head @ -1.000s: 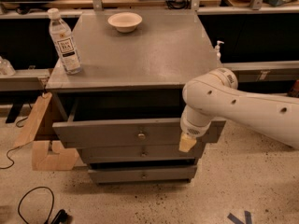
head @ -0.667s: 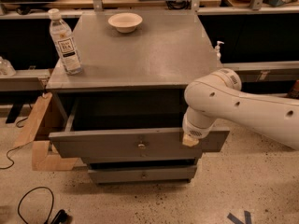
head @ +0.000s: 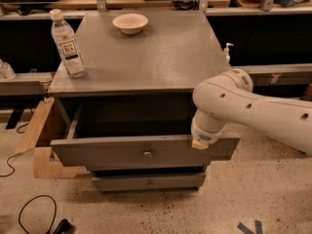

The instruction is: Open top drawer

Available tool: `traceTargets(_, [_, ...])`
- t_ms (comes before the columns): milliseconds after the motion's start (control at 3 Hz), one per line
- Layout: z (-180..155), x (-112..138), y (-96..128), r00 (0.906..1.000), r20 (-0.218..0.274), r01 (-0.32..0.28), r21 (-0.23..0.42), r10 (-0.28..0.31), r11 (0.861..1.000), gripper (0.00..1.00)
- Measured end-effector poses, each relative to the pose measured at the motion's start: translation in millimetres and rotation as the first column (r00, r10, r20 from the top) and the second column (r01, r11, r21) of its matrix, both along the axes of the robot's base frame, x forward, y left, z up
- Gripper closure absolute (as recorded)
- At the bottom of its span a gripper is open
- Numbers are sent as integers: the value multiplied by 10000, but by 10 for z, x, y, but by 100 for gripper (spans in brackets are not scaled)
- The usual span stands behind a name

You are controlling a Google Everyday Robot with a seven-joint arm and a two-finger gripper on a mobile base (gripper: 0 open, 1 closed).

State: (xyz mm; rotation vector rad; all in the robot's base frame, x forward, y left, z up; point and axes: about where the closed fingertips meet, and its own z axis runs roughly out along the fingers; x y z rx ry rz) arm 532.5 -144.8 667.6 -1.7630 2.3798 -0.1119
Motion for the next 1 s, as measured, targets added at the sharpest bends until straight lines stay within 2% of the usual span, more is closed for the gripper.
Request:
traceTargets(333, [70, -249, -7, 9993, -25, 377, -278, -377, 9989, 100])
traceTargets(667, [71, -242, -4, 9993, -25, 377, -277, -377, 9989, 100])
traceTargets(1000, [161, -507, 12, 9990, -176, 394, -425, -401, 9983, 100])
